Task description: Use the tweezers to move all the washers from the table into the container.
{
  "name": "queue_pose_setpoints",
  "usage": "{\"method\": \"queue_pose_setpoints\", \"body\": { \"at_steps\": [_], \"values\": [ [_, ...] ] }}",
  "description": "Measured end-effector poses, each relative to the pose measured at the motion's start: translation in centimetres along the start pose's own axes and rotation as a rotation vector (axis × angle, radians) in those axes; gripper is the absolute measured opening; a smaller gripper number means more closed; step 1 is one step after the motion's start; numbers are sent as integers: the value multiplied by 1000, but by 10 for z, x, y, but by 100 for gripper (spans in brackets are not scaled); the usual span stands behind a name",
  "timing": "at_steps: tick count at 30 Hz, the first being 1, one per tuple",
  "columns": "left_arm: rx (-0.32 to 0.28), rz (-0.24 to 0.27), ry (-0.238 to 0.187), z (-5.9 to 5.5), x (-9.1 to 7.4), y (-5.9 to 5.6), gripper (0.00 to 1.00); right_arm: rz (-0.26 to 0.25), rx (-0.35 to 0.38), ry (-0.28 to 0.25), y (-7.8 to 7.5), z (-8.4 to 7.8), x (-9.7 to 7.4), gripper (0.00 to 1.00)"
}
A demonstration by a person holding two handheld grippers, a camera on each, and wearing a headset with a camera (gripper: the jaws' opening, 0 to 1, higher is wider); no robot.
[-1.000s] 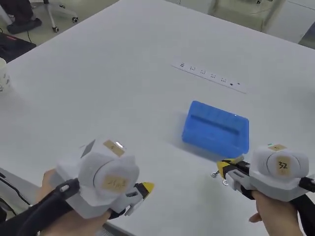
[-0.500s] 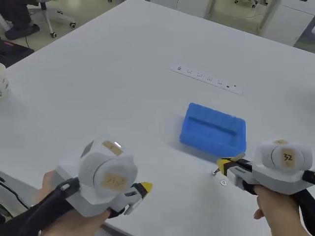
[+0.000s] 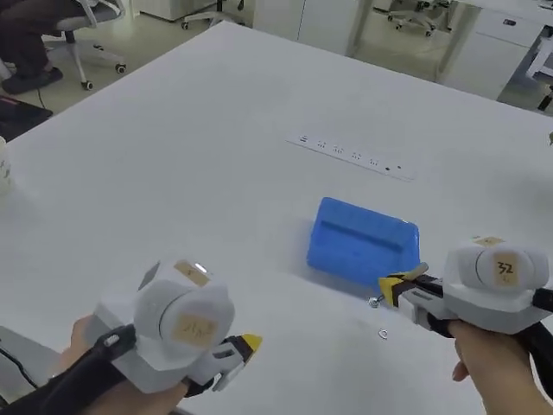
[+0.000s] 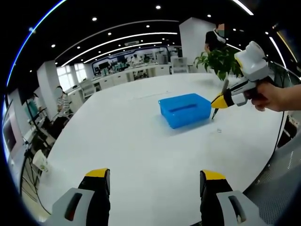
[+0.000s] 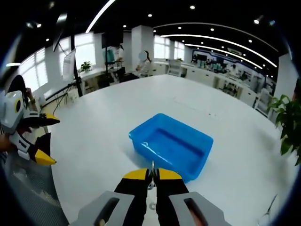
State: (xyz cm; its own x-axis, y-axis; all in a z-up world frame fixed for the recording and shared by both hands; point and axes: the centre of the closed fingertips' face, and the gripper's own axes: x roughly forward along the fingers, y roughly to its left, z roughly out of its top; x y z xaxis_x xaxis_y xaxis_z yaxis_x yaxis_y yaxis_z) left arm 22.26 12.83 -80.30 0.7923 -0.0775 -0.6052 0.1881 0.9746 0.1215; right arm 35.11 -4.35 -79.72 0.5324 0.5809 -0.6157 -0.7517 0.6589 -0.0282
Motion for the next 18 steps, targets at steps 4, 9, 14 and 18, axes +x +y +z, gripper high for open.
{"method": "queue_pose_setpoints", "body": {
  "at_steps": [4, 9, 14, 18],
  "values": [
    [-1, -2, -4, 1, 0, 0, 79, -3, 10, -9, -4, 7, -1, 2],
    [6, -10, -2, 0, 0, -2, 79, -12, 23, -38, -10, 21, 0, 2],
    [11, -19, 2, 0, 0, -4, 79, -20, 13, -65, -16, 34, 3, 2],
    [2, -42, -4, 2, 1, -8, 80, -30, 23, -67, -23, 41, 11, 2]
  ]
}}
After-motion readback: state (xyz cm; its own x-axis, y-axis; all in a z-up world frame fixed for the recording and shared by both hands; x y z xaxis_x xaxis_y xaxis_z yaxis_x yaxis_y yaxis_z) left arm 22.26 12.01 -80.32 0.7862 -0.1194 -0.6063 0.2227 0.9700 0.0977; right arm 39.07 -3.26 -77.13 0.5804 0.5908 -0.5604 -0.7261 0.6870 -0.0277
